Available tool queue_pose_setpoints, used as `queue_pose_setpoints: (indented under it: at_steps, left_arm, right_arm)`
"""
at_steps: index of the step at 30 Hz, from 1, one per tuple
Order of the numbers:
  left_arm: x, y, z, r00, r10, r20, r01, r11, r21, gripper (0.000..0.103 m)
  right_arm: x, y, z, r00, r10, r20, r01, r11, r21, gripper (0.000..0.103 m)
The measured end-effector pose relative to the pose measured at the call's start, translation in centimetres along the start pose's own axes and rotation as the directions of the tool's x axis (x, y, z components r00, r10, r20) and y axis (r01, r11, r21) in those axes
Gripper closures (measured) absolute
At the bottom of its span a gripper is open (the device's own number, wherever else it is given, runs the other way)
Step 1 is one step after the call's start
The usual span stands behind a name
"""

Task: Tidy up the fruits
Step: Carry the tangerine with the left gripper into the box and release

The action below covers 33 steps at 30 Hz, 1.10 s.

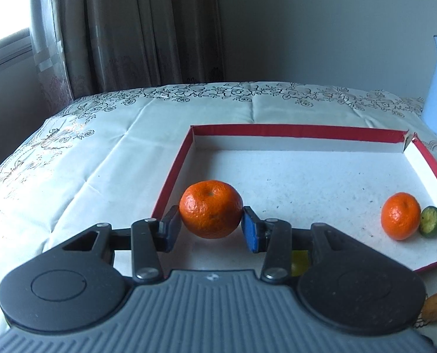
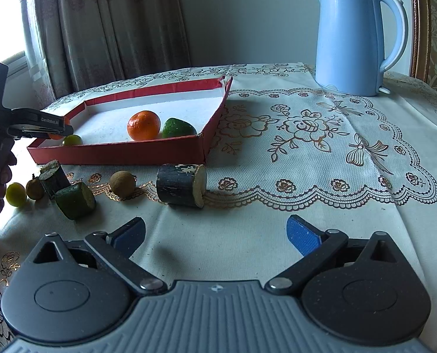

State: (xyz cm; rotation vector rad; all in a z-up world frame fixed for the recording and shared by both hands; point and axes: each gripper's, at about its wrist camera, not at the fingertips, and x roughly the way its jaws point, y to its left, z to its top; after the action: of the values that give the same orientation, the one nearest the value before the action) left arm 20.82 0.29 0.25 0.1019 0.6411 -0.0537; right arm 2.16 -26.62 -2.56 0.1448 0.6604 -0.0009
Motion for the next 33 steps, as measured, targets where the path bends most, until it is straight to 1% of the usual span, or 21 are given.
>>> queue_pose_setpoints:
  at_steps: [7,28,29,30,31,32,33]
  left_arm:
    - [0.3,0.0,0.0,1.000,-0.008,-0.007,0.008,1.000,-0.002,0.062]
    - [-0.3,0.2,-0.2,1.000,0.015,0.013,-0.014,1.000,-0.006,0.061]
    - [-0.4,0.3,-0.2,1.000,0.015,0.014,-0.014,1.000,-0.009,0.059]
    - [-0.6,0.3,-0.2,1.000,0.018,0.023,-0.017,1.000,-0.011,0.048]
    - [-1.0,0.5,-0.2,0.999,0.007,0.037,-0.007,1.000,-0.011,0.040]
    - [-1.4,0.6,-0.2,0.999,-0.007,0.045,0.007,1.000,-0.012,0.036]
    - [-1.8,0.6,-0.2,0.998,-0.002,0.058,0.002,1.000,-0.014,0.026]
  right_arm:
    - [0.0,0.0,0.0,1.000,0.000,0.001,0.000,1.000,0.001,0.000]
    - [0.0,-0.1,0.0,1.000,0.004,0.003,-0.004,1.000,0.005,0.000]
    - [0.0,0.0,0.0,1.000,0.003,0.003,-0.004,1.000,0.004,0.000]
    - [0.0,-0.1,0.0,1.000,0.003,0.003,-0.003,1.000,0.004,0.000]
    - [0.0,-0.1,0.0,1.000,0.003,0.003,-0.004,1.000,0.004,0.000]
    - [0.0,-0.1,0.0,1.000,0.004,0.003,-0.004,1.000,0.005,0.000]
    - [0.0,-0.1,0.0,1.000,0.003,0.003,-0.003,1.000,0.004,0.000]
